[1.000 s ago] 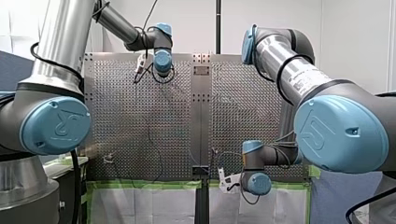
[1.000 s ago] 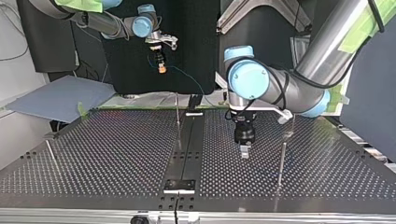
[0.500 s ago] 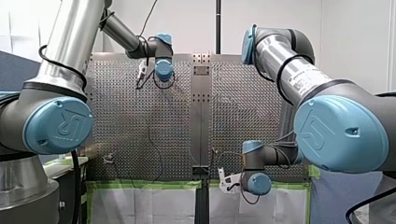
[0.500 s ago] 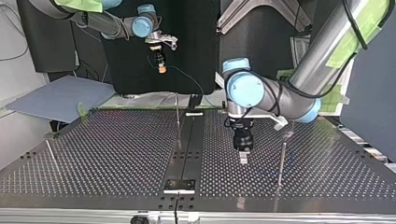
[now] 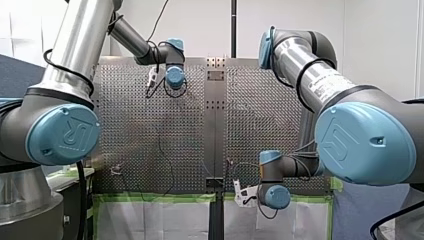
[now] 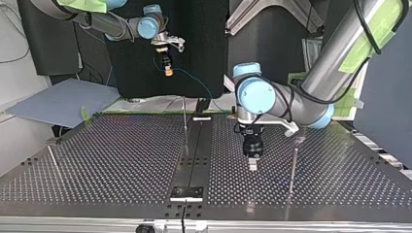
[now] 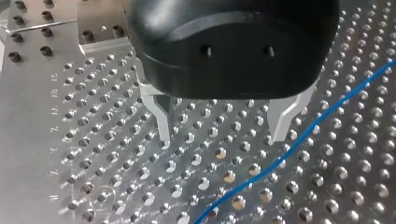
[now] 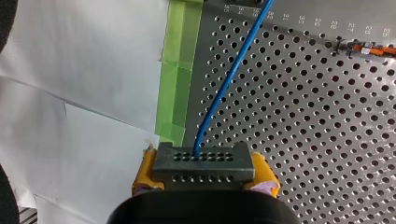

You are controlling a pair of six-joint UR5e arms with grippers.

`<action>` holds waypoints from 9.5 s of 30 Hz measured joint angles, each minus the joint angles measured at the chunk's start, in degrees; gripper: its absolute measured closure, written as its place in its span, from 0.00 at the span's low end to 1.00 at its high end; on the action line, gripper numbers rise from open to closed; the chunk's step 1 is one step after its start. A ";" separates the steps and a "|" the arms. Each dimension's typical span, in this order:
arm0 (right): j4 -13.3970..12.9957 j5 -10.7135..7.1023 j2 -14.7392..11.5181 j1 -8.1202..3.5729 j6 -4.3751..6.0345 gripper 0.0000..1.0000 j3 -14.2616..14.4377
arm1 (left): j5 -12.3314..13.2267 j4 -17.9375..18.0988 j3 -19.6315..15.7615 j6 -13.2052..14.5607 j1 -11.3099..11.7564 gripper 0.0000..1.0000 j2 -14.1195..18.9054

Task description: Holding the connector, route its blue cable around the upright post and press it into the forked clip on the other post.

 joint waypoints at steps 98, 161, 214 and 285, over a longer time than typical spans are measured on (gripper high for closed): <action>-0.30 -0.26 -0.01 -0.55 0.12 1.00 -0.23 | -3.73 0.81 2.17 5.30 -1.20 0.02 -19.12; 0.78 -4.18 -0.02 -1.97 0.18 1.00 -6.11 | 2.88 3.95 -0.29 -0.14 -9.34 0.02 -34.07; 7.43 -6.06 -0.02 -3.22 -0.96 1.00 -11.08 | 7.65 16.71 1.86 -23.38 -9.65 0.39 -40.73; 14.75 -5.24 -3.37 -6.64 -1.15 1.00 -14.68 | 5.45 23.08 -6.88 -28.24 -15.03 0.98 -35.91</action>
